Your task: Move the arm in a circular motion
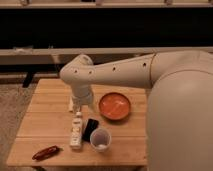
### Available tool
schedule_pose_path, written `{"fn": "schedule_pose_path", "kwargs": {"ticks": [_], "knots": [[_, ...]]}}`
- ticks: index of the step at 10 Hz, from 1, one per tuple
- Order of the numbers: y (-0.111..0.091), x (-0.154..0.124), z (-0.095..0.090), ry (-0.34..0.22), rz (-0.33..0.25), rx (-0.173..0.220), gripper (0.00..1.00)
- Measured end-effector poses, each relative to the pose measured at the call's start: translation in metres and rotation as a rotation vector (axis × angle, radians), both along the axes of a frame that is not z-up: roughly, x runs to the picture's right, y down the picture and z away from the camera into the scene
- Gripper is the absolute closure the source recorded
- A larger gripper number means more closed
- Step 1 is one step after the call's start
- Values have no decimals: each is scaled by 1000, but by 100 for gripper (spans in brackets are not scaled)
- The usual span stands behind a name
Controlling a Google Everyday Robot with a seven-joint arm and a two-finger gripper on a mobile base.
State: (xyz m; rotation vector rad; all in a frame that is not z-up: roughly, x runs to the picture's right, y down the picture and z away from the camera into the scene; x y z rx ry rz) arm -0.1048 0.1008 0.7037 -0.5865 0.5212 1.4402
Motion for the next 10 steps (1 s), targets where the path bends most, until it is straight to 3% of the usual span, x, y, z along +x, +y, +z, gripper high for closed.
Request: {"fn": "schedule_pose_path", "kwargs": {"ticks": [7,10], "knots": [[0,0,0,0,0,0,35],[0,4,-11,0,-1,0,35]]}}
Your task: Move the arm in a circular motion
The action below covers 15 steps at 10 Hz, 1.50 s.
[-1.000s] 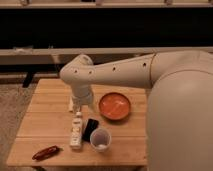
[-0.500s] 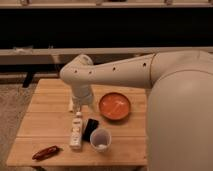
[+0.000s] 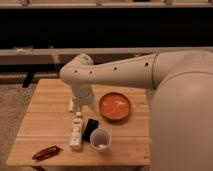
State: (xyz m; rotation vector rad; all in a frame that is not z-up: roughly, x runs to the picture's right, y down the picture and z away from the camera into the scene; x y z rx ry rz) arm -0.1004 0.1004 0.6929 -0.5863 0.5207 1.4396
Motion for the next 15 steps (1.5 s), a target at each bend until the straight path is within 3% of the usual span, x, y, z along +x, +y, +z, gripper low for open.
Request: {"fn": "schedule_pose_path", "kwargs": {"ticks": [3,11,15], "knots": [[2,2,-6,-2,-5,-1,35],[17,14,-44,-9,-18,-1,35],[18,17,-53,-13,-26,-4,35]]}}
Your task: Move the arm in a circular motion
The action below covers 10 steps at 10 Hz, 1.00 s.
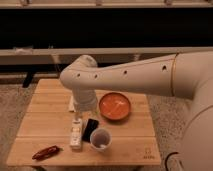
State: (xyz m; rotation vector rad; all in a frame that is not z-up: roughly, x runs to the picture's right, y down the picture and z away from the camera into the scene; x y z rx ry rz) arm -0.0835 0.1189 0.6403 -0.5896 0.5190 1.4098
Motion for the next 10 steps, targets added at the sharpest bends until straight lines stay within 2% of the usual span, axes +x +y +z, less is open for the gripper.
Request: {"fn": "schedule_pose_path", "kwargs": {"ticks": [10], "knots": [[8,15,-22,-11,-17,-5,35]]}}
